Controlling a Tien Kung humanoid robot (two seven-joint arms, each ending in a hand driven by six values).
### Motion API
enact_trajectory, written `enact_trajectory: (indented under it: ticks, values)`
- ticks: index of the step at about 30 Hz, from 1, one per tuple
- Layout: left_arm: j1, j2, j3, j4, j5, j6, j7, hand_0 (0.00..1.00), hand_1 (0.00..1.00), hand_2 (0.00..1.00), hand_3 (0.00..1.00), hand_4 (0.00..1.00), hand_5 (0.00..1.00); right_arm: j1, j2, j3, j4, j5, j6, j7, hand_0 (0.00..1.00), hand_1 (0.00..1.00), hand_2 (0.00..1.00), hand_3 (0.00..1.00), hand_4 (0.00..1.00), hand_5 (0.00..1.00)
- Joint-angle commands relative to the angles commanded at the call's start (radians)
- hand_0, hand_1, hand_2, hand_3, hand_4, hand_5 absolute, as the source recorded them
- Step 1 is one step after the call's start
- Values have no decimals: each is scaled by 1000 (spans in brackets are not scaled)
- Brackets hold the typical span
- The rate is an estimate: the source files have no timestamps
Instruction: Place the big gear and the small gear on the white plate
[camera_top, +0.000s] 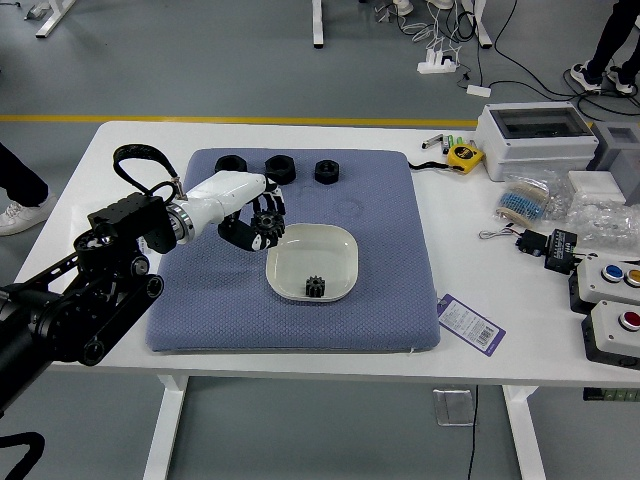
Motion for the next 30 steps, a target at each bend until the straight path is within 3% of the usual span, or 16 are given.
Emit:
enact_trajectory:
  ticks: [8,9,15,20,21,26,27,30]
  values:
    - [-39,-51,83,82,-48,35,-4,224,306,359,495,183,2,5,1,9,5,-19,-5,-6,685,664,730,572,795,711]
    - [-40,-59,89,91,-51,50,-6,237,370,419,521,146,2,6,1,12,5,-24,-5,-8,684,667,731,572,796,712]
    - [-31,-100,113,134,-67,164,-22,247,378,429,528,117,2,14,4,25,10,-56,-8,-17,685,667,730,572,796,712]
    - [-30,-126,118,171,-72,195,-31,247,378,429,528,117,2,25,9,53,11,-106,-11,-34,685,667,730,572,796,712]
    - [-30,-129,118,176,-74,196,-33,280,434,484,573,443,2,27,10,60,10,-120,-12,-38,685,668,730,572,796,712]
    - [-36,-150,123,218,-87,199,-42,280,434,484,573,443,2,31,13,75,9,-142,-13,-45,685,668,730,572,796,712]
    - [-38,-153,123,227,-88,200,-43,310,470,531,605,777,91,32,13,75,9,-142,-13,-45,685,668,731,572,796,712]
    - [-48,-167,125,256,-93,203,-48,310,470,531,605,777,91,35,13,75,9,-143,-13,-46,685,668,731,572,796,712]
